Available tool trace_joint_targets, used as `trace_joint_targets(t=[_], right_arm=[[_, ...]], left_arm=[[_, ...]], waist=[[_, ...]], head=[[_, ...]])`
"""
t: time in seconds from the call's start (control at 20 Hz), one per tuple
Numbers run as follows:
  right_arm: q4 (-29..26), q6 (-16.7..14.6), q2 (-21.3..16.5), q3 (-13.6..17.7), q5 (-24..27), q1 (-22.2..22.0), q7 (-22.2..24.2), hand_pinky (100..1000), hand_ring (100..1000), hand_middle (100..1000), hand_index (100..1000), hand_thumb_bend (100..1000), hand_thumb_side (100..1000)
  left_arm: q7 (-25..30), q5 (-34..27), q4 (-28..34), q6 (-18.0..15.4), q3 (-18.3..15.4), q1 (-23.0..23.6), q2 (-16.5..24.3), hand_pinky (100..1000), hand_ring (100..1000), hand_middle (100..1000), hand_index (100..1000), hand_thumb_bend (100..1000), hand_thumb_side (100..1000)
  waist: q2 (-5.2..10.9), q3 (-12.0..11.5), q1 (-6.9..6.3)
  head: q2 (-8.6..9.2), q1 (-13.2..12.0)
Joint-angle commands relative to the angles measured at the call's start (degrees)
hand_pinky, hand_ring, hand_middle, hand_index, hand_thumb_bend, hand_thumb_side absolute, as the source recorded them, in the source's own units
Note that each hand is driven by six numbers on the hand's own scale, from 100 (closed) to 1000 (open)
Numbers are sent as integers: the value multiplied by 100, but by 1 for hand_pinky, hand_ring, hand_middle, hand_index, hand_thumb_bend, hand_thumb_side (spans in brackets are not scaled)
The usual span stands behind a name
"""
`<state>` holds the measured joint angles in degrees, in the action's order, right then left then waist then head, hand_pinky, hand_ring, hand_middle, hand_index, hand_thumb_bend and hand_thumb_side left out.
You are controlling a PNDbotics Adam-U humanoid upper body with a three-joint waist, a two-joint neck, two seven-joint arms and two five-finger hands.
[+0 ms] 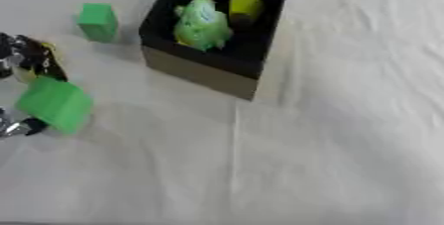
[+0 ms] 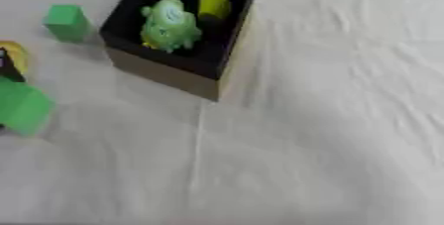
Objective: Pick up objects on the table and place them in the box.
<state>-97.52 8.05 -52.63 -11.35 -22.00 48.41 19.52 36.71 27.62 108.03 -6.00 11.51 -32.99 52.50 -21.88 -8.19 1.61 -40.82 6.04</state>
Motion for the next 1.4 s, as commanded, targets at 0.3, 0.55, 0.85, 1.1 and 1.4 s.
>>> trace_joint_targets(t=[0.3,0.55,0.85,1.1,1.4], right_arm=[[-46,-2,-119,103,44,106,-31,908,906,776,835,156,388],[-38,6,-69,126,57,158,-37,908,906,775,834,147,386],[-43,14,76,149,104,361,-38,909,905,774,834,138,383],[-51,-3,234,95,109,565,9,909,905,774,833,138,385],[-42,-29,357,32,89,688,67,909,905,774,833,138,388]], left_arm=[[-52,-140,221,82,-117,-983,-88,673,640,548,559,273,100],[13,-188,-432,62,117,-1859,-686,671,642,549,564,254,100],[-413,262,-1701,-37,356,-2905,-1851,685,660,569,589,228,100],[-1052,995,-2718,-188,410,-3317,-2719,687,663,573,594,237,100],[-1636,1854,-3772,-497,344,-3482,-3268,694,673,591,614,271,100]], waist=[[220,-11,-63],[260,2,-58],[282,44,-34],[252,149,5],[179,285,29]], head=[[-21,33],[-15,61],[-1,91],[60,65],[133,33]])
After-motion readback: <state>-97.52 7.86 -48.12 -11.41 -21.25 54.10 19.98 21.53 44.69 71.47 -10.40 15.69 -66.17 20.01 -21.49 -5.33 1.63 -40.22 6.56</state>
